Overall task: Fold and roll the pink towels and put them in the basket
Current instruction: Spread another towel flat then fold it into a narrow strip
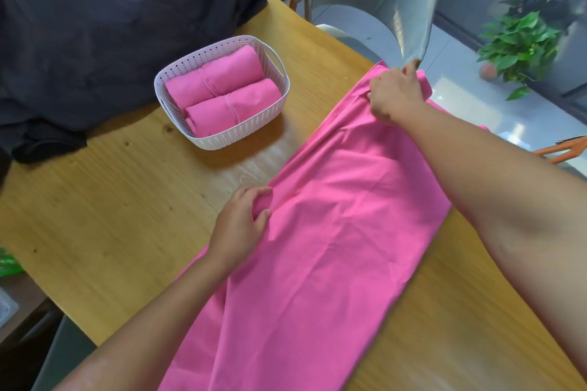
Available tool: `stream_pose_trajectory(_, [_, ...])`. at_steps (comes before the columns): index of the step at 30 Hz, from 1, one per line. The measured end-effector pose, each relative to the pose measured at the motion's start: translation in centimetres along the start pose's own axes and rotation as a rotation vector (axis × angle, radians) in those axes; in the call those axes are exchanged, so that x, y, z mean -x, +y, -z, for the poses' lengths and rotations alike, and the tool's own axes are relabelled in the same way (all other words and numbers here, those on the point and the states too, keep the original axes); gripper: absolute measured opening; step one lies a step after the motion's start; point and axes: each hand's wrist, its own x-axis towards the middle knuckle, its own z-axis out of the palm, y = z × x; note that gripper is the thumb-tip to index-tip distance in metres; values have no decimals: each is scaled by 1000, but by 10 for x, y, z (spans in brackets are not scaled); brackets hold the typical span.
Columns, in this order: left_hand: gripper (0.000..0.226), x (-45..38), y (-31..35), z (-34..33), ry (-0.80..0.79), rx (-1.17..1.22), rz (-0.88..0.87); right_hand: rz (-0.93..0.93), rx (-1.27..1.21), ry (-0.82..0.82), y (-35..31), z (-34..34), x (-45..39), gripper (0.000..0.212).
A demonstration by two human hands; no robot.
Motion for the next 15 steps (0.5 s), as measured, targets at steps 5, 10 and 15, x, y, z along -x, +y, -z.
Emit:
stream_pose_trajectory(5, [41, -1, 0, -6, -9, -12, 15, 22, -5, -20, -6, -12, -15, 32])
stream_pose_trajectory(10, [38, 5, 1, -6, -50, -85, 33, 30, -91, 86, -6, -19, -24, 46])
stream_pose_trajectory(15, [30, -5, 18, -10, 29, -548, -192, -56, -334, 229, 3, -33, -14, 49])
